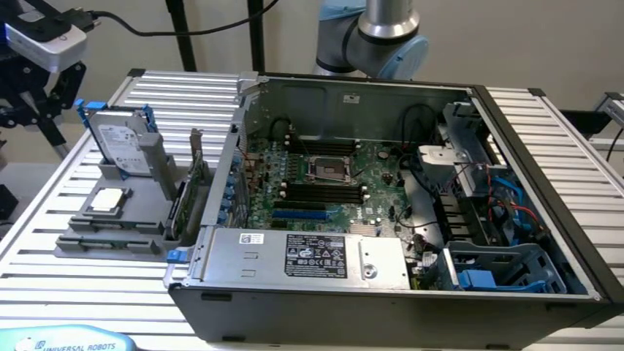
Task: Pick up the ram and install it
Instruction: 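Pick up the ram and move it above insertion slot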
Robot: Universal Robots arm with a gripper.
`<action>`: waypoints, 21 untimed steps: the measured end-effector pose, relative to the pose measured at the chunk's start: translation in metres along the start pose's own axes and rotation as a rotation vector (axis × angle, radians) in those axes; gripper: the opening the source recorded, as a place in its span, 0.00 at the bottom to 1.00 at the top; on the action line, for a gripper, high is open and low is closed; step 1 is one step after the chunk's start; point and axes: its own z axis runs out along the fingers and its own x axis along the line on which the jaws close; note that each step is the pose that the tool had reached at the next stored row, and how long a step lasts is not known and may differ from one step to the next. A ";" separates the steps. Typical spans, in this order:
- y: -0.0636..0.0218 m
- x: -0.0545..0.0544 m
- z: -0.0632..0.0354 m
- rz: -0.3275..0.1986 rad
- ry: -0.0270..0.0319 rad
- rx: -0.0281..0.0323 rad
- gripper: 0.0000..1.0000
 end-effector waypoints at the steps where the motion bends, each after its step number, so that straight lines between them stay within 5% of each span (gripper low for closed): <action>1: 0.0000 0.000 0.0001 -0.019 0.0008 0.0001 0.11; 21: 0.0001 0.000 0.0003 -0.380 0.0177 0.0009 0.11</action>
